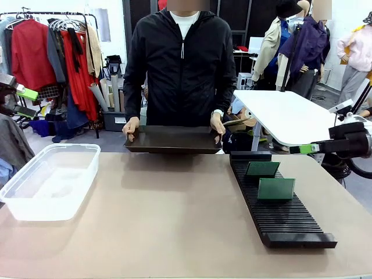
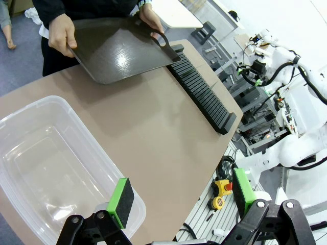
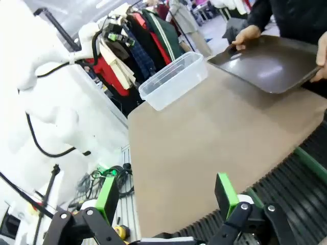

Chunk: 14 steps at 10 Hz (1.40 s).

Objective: Sort PCBs into racks and boxes based on the side picked up.
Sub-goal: If the short side of the Blank PCB is picked up, insert it into the PCB Rack ; if the long side is picked up, place it in the Organizing box.

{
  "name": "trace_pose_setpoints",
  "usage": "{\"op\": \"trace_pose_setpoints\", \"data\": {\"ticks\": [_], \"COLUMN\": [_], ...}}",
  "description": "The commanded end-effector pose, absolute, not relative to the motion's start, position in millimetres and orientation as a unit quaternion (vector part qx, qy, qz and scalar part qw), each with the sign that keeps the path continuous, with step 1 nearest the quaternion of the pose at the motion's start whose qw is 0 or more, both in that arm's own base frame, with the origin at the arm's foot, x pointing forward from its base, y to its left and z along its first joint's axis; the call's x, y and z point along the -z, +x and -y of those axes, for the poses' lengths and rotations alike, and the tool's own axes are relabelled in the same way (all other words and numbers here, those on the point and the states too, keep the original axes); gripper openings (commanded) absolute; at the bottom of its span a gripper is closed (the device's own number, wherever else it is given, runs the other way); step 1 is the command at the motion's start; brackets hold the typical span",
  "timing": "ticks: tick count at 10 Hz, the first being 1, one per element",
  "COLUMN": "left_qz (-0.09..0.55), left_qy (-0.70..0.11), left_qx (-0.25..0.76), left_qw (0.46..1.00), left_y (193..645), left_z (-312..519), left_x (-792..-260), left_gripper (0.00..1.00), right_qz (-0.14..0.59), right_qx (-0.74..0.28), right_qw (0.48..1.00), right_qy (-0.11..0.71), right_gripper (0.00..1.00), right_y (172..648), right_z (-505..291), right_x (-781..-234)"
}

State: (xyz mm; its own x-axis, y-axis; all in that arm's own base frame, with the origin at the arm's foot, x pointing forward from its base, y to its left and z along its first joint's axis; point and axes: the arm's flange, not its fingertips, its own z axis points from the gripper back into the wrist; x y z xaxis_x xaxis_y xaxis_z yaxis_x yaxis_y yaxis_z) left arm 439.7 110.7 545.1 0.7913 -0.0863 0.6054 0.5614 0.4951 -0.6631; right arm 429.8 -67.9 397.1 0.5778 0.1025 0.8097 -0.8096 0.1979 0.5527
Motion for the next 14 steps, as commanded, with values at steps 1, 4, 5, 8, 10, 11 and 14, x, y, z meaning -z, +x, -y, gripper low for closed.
{"op": "trace_pose_setpoints", "data": {"ticks": [1,4,5,8,10,11,14], "left_qz": [0.259,0.259,0.259,0.259,0.259,0.259,0.259], "left_qy": [-0.466,-0.466,-0.466,-0.466,-0.466,-0.466,-0.466], "left_qx": [0.197,0.197,0.197,0.197,0.197,0.197,0.197], "left_qw": [0.823,0.823,0.823,0.823,0.823,0.823,0.823], "left_y": [438,438,438,438,438,438,438], "left_z": [-109,-109,-109,-109,-109,-109,-109], "left_x": [-547,-547,-547,-547,-547,-547,-547], "left_gripper": [1.00,1.00,1.00,1.00,1.00,1.00,1.00], "right_qz": [0.314,0.274,0.270,0.256,0.244,0.256,0.256], "right_qx": [-0.267,-0.202,-0.190,-0.149,-0.142,-0.159,-0.159], "right_qw": [0.730,0.744,0.738,0.725,0.701,0.729,0.729], "right_qy": [0.545,0.575,0.588,0.622,0.655,0.615,0.615], "right_gripper": [1.00,1.00,1.00,1.00,1.00,1.00,1.00], "right_y": [412,394,393,394,395,395,395], "right_z": [49,38,32,23,27,28,28], "right_x": [-425,-461,-474,-489,-492,-489,-489]}}
